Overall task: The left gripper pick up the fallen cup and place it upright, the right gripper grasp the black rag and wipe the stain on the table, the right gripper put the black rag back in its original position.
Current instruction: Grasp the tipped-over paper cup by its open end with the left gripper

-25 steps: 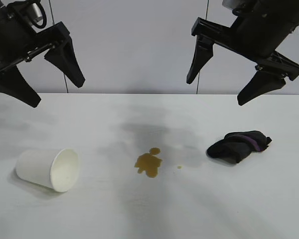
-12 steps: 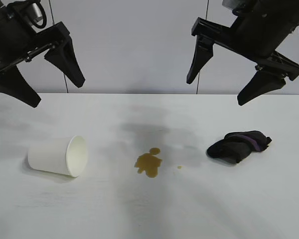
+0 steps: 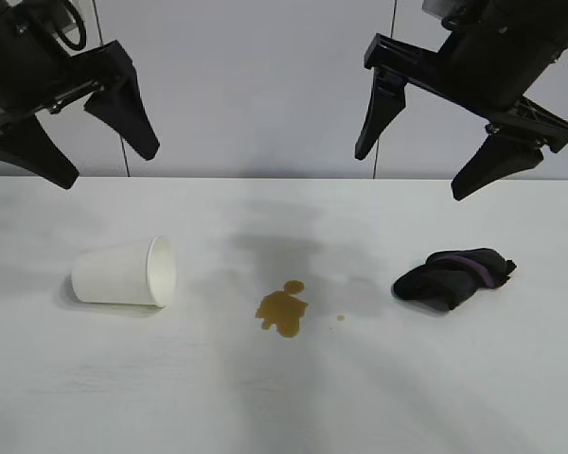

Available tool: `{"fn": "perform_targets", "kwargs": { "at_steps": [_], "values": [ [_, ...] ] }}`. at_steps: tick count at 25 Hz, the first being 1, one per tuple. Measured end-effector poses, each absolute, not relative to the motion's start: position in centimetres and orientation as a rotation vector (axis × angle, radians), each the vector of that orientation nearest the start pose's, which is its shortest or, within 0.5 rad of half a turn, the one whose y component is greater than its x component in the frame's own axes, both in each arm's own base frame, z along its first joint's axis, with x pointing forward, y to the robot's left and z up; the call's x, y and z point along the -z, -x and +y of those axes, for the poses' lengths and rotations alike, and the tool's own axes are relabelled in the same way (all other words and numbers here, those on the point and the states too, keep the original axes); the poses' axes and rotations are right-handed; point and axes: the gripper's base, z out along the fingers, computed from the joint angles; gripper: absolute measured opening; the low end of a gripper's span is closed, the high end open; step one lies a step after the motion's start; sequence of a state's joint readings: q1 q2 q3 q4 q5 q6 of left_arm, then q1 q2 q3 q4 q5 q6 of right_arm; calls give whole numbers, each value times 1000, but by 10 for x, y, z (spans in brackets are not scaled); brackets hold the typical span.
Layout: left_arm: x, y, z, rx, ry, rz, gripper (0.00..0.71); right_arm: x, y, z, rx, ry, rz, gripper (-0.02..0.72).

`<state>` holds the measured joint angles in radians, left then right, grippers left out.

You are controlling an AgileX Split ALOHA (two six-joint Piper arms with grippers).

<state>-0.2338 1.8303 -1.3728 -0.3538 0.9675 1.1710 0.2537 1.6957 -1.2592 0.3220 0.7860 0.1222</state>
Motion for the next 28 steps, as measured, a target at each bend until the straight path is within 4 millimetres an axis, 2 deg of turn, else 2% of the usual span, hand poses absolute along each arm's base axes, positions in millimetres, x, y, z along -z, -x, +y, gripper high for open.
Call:
{"fn": "perform_targets", "kwargs": {
  "at_steps": [4,13,20,28],
  "values": [
    [-216,-353,-125,154,-1786,2089,693,-254,-339,109,-484,-52,2727,653],
    [-180,-341,-124,100,-1839,1975,693,-254,-339,109,-483,-47,2727,653],
    [-143,-348,-127,149,-1828,2035,693,-254,-339,109,-483,-44,2727,653],
    [-124,-348,-131,183,-1857,2049,693,-254,-339,109,-481,-38,2726,653]
  ]
}}
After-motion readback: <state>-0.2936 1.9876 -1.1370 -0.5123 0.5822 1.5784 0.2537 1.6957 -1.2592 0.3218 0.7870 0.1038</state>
